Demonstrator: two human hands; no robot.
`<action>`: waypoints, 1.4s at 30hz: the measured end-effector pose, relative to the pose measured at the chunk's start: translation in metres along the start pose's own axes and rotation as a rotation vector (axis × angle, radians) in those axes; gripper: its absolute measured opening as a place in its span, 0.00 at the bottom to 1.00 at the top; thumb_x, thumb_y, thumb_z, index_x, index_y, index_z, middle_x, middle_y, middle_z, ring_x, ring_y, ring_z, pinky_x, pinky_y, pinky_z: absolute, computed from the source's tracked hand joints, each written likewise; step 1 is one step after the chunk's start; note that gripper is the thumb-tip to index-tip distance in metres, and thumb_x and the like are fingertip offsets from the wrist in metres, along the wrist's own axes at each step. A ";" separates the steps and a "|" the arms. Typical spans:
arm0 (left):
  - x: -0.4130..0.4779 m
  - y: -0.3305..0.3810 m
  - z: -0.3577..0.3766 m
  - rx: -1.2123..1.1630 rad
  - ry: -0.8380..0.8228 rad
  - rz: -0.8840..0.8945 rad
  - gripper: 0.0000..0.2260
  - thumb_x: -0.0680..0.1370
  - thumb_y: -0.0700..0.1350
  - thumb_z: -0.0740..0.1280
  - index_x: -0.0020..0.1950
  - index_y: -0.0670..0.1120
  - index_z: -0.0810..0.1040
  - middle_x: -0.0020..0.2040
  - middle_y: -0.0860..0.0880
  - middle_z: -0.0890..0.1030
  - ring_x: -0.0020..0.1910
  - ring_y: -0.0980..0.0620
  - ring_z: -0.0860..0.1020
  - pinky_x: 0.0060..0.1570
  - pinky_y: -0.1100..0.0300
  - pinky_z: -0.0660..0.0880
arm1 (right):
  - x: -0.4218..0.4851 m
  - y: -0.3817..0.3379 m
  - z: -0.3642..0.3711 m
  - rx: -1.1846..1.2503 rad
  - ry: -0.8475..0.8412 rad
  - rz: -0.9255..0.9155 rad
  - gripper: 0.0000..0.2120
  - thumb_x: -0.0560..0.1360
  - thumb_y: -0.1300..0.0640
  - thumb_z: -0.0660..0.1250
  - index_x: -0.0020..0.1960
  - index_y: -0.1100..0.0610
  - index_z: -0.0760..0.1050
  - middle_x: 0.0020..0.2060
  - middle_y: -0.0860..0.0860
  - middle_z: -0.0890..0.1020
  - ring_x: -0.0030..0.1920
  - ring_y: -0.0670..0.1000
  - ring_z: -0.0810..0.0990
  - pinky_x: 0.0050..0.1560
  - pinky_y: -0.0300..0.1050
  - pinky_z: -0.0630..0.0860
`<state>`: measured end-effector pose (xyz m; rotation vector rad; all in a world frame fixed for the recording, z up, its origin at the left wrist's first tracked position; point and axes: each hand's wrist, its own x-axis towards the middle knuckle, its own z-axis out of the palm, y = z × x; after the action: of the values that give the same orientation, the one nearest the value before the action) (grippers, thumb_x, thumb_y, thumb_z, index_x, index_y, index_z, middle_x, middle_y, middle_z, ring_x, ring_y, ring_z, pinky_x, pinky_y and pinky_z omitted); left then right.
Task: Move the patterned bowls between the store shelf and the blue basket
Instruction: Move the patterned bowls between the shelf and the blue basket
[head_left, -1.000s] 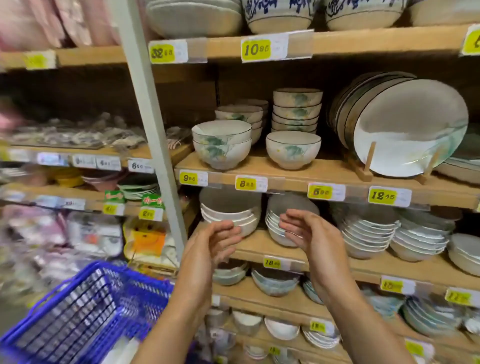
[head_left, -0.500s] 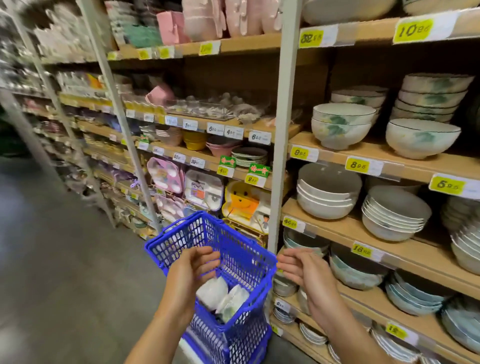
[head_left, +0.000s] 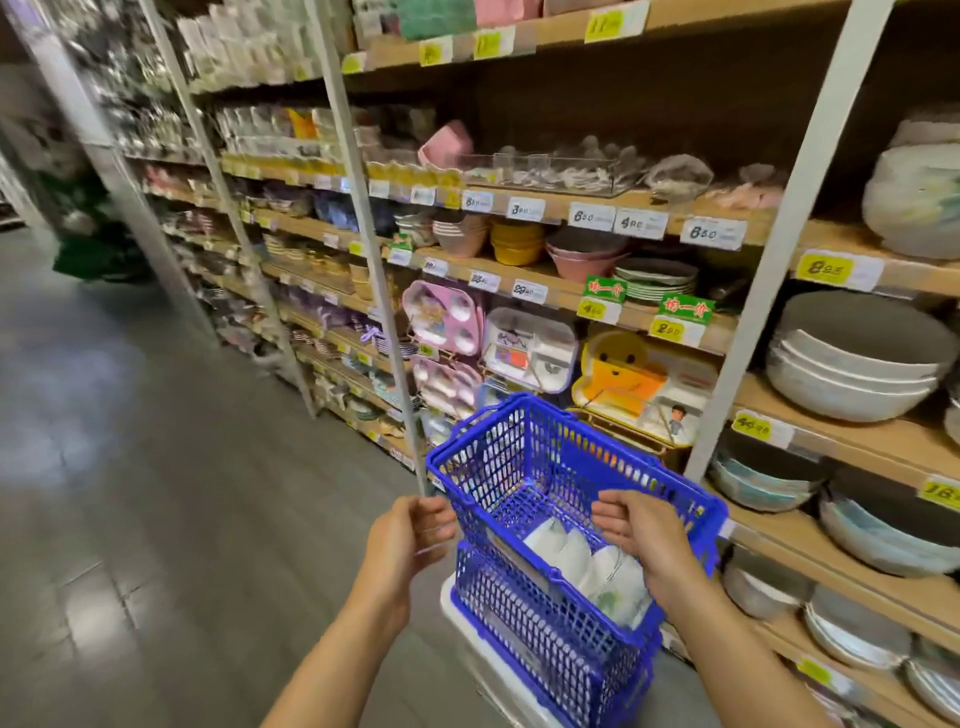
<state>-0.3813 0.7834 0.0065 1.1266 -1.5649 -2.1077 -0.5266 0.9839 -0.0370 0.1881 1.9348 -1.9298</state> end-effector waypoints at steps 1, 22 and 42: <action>0.008 0.001 -0.002 0.005 -0.004 -0.009 0.13 0.80 0.42 0.56 0.44 0.42 0.79 0.41 0.44 0.84 0.39 0.48 0.79 0.42 0.57 0.73 | 0.003 0.001 0.006 -0.010 0.013 0.015 0.12 0.80 0.62 0.58 0.49 0.63 0.79 0.44 0.59 0.84 0.40 0.52 0.81 0.48 0.52 0.77; 0.272 0.002 0.102 0.402 -0.227 -0.254 0.11 0.80 0.43 0.57 0.45 0.42 0.76 0.41 0.43 0.80 0.36 0.48 0.76 0.37 0.59 0.69 | 0.231 0.075 0.075 -0.417 0.162 0.251 0.18 0.78 0.64 0.59 0.30 0.55 0.66 0.31 0.56 0.71 0.38 0.53 0.70 0.39 0.45 0.62; 0.431 -0.229 0.155 1.003 -0.687 -0.876 0.18 0.85 0.41 0.52 0.72 0.34 0.67 0.72 0.37 0.70 0.67 0.43 0.72 0.69 0.46 0.67 | 0.300 0.205 0.128 -0.869 0.097 0.537 0.30 0.76 0.64 0.61 0.75 0.63 0.54 0.74 0.61 0.58 0.71 0.58 0.65 0.66 0.44 0.64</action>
<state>-0.7267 0.7024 -0.3632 1.7090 -3.1246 -2.3528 -0.7009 0.8113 -0.3337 0.4807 2.2873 -0.6725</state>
